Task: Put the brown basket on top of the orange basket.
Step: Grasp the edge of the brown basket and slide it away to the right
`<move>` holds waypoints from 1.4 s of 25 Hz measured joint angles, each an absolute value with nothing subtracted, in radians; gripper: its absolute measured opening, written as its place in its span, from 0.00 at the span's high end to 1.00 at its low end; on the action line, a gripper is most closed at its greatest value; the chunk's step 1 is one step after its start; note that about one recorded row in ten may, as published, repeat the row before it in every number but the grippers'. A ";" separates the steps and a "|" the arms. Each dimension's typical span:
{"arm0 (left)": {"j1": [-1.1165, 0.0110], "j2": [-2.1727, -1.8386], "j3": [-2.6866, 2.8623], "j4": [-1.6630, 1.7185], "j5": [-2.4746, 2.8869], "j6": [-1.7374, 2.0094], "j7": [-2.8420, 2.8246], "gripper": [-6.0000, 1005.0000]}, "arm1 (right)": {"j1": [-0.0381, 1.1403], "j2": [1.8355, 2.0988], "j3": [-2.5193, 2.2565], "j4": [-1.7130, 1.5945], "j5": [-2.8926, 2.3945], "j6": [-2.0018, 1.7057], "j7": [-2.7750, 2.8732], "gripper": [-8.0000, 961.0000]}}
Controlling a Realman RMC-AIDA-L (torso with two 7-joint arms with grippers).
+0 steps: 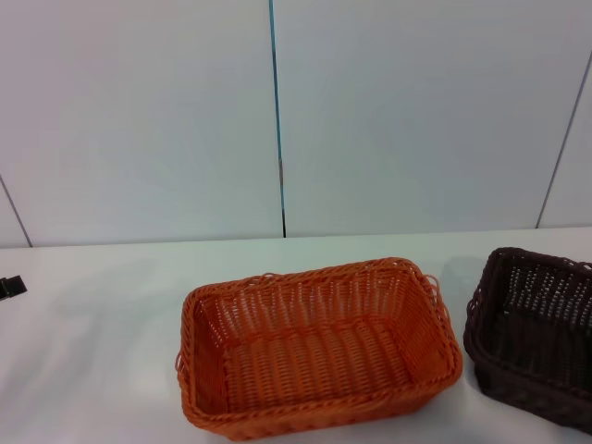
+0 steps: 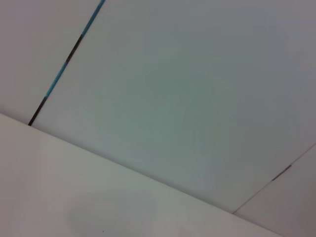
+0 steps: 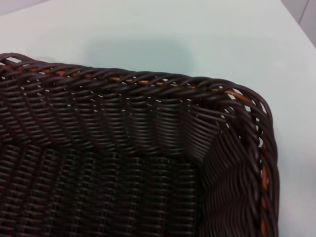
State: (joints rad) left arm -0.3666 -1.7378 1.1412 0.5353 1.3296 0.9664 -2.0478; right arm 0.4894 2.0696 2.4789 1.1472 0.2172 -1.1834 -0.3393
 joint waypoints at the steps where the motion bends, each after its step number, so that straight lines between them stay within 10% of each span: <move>1: -0.367 -1.738 1.141 0.535 1.330 0.966 -2.048 0.13 | 0.489 2.070 2.479 1.147 0.217 -1.178 -0.337 0.63; 7: -0.365 -1.738 1.140 0.535 1.330 0.966 -2.048 0.13 | 0.489 2.071 2.479 1.147 0.217 -1.174 -0.336 0.81; 35: -0.364 -1.739 1.135 0.538 1.328 0.966 -2.048 0.13 | 0.483 2.071 2.550 1.171 0.226 -1.192 -0.336 0.82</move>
